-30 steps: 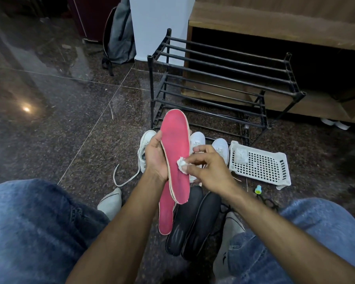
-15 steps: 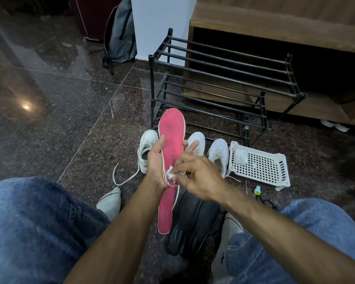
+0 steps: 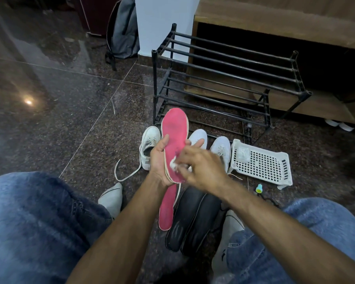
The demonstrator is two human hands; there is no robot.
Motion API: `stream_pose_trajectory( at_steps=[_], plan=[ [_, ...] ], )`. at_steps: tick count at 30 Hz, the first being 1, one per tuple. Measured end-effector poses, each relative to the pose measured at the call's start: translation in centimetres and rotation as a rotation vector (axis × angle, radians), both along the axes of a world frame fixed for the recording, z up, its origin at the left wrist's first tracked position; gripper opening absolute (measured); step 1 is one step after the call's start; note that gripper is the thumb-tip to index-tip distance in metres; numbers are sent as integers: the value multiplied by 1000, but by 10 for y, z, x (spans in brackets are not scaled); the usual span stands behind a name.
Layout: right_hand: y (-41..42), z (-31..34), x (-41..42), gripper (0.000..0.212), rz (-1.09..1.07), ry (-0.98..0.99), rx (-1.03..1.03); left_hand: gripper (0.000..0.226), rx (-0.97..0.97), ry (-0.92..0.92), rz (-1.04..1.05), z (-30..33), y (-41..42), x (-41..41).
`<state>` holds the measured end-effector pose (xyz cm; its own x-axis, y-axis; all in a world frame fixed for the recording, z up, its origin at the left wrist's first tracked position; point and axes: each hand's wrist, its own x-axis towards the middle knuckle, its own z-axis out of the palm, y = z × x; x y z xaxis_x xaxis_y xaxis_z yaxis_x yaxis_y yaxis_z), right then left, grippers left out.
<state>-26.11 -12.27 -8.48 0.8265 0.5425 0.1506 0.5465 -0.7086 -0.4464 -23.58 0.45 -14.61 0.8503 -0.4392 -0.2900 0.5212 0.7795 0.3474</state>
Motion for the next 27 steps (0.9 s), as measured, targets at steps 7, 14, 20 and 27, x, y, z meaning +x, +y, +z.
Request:
stream_pose_trajectory(
  at_steps=[7, 14, 20, 27],
  plan=[
    [8, 2, 3, 15, 18, 29, -28, 52, 24, 2, 22, 2, 6, 7],
    [7, 1, 32, 18, -172, -57, -115, 54, 32, 56, 13, 0, -5, -1],
    [3, 2, 21, 18, -36, 43, 19, 59, 47, 86, 24, -4, 2, 2],
    [-4, -2, 33, 21, -73, -51, -112, 53, 21, 60, 7, -6, -9, -6]
  ],
)
